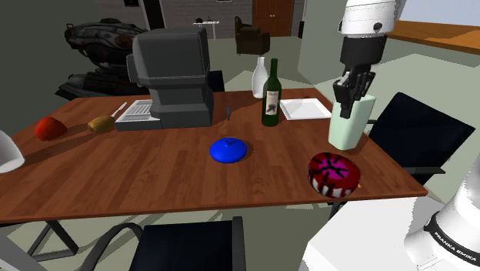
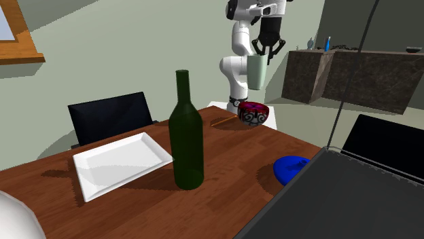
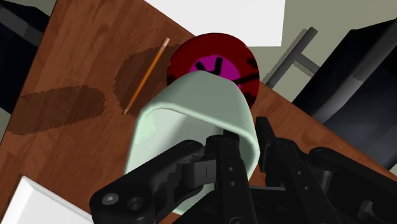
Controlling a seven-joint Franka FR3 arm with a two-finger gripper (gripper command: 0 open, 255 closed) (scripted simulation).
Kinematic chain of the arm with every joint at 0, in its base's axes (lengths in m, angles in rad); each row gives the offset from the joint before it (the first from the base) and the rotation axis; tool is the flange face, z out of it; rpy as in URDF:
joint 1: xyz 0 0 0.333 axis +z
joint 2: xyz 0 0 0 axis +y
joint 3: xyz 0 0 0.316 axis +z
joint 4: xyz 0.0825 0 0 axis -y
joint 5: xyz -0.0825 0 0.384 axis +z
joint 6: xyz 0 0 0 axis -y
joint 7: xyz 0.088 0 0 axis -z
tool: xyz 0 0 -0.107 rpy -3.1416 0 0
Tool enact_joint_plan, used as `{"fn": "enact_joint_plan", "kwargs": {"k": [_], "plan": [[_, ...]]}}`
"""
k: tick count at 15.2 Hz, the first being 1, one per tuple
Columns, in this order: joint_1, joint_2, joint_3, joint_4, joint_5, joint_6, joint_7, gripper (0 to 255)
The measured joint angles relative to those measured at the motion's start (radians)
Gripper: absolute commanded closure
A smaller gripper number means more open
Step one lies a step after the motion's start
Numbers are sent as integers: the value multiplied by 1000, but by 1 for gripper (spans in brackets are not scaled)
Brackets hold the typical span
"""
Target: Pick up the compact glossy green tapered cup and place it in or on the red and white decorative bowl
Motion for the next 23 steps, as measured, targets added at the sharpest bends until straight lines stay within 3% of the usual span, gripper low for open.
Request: {"fn": "enact_joint_plan", "kwargs": {"k": [15,22,23], "plan": [[5,-3,14,-200,13,196,-9,255],[6,-1,15,-207,14,208,-8,255],[6,-1,15,-207,14,208,-8,0]]}}
